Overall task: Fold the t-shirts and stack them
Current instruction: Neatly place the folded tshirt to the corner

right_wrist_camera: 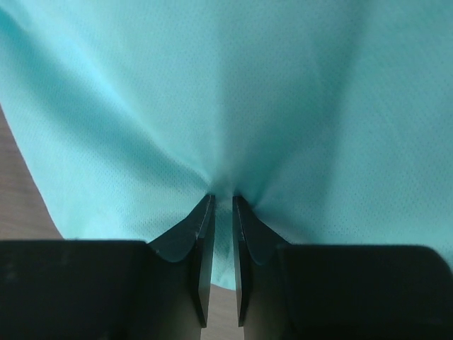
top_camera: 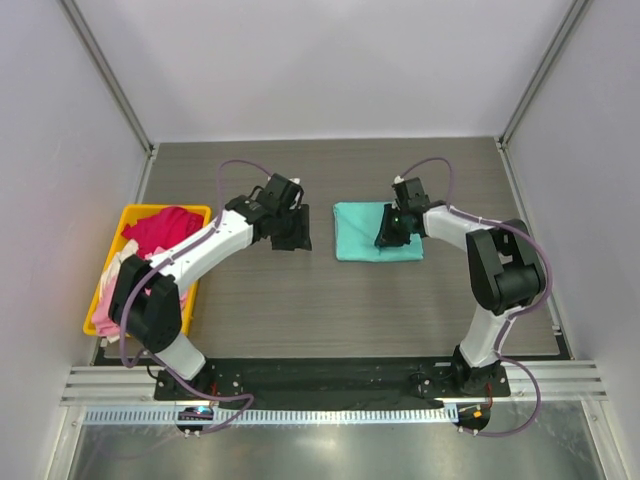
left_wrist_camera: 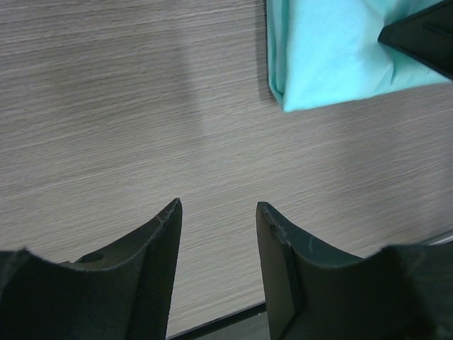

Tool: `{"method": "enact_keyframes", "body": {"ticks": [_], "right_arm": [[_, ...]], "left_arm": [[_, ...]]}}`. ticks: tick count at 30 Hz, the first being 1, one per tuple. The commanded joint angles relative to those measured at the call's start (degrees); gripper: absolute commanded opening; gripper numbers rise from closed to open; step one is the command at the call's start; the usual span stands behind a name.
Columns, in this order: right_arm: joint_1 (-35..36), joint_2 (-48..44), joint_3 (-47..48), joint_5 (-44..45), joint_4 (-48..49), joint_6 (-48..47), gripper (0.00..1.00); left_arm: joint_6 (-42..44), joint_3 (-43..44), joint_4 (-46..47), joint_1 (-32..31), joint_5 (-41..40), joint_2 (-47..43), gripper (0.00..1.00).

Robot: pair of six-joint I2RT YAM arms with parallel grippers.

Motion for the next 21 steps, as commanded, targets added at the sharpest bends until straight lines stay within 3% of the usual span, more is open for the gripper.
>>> {"method": "enact_keyframes", "body": {"ticks": [1,21], "right_arm": [[-1.54,4.05,4.20,7.09,-3.17,-3.28,0.22],[-18.23,22.87,31.97,14.57,-13.28,-8.64,0.22]], "left_arm": [[0.45,-0.59,0.38,0.25,-0.04,-2.79,0.48],[-0.26,-1.38,-0.15,0.25,3.21,-7.01,0.49]]}}
